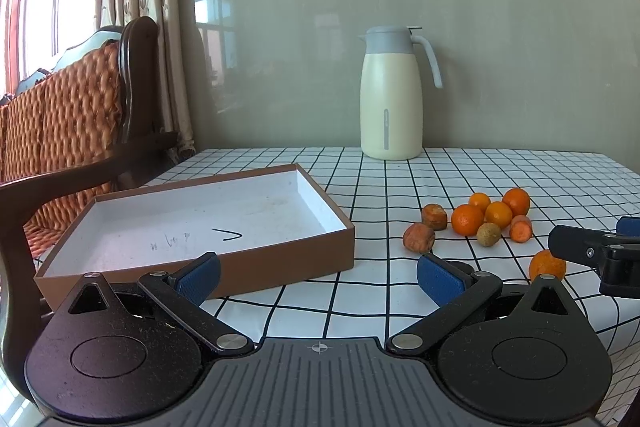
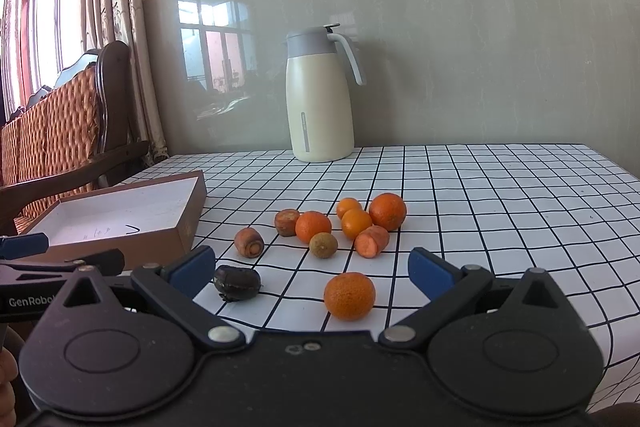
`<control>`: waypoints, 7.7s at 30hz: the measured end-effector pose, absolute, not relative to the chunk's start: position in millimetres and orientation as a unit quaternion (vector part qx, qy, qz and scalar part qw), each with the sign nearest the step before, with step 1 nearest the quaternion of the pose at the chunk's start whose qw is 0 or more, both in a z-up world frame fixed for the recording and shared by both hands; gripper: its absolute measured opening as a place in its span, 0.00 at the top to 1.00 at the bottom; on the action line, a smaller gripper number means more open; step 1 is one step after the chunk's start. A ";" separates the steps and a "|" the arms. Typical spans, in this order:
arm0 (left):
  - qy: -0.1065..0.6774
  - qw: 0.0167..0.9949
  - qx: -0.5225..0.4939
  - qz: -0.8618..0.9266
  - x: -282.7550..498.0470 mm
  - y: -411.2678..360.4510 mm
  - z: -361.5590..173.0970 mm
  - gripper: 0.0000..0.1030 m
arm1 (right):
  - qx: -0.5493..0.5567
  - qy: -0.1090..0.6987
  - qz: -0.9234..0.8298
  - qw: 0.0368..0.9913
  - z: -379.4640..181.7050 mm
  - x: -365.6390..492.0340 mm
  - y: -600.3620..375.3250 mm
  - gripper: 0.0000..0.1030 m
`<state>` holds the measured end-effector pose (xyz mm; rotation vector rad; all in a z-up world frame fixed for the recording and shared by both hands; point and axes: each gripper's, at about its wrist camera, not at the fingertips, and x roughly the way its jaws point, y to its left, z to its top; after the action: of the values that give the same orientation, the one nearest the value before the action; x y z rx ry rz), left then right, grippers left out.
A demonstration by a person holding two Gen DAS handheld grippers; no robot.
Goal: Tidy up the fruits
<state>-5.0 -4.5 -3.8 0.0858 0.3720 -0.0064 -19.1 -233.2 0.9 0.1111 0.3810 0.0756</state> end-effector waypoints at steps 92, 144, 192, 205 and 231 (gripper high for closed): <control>0.226 0.967 0.058 -0.103 26.8 -54.6 -21.6 0.22 | 0.071 0.290 0.003 0.954 -22.5 26.9 -246.6 0.57; 0.235 0.965 0.010 -0.112 48.5 -47.7 -33.8 0.60 | 0.087 0.279 0.024 0.956 -25.5 31.5 -243.4 0.73; 0.208 0.952 -0.074 0.212 74.4 204.6 -11.7 0.60 | 0.018 0.215 0.230 0.949 -3.4 154.0 -83.6 0.72; 0.101 0.961 -0.060 0.251 51.9 173.2 13.1 0.00 | 0.095 0.087 0.180 0.975 14.6 120.5 -130.0 0.06; 0.162 0.964 -0.050 0.206 67.8 139.7 5.0 0.00 | 0.080 0.173 0.224 0.956 5.2 113.9 -145.5 0.06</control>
<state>67.8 139.7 5.0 -0.1011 0.3279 0.4163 113.9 -145.5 5.2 0.1614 0.3502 0.4541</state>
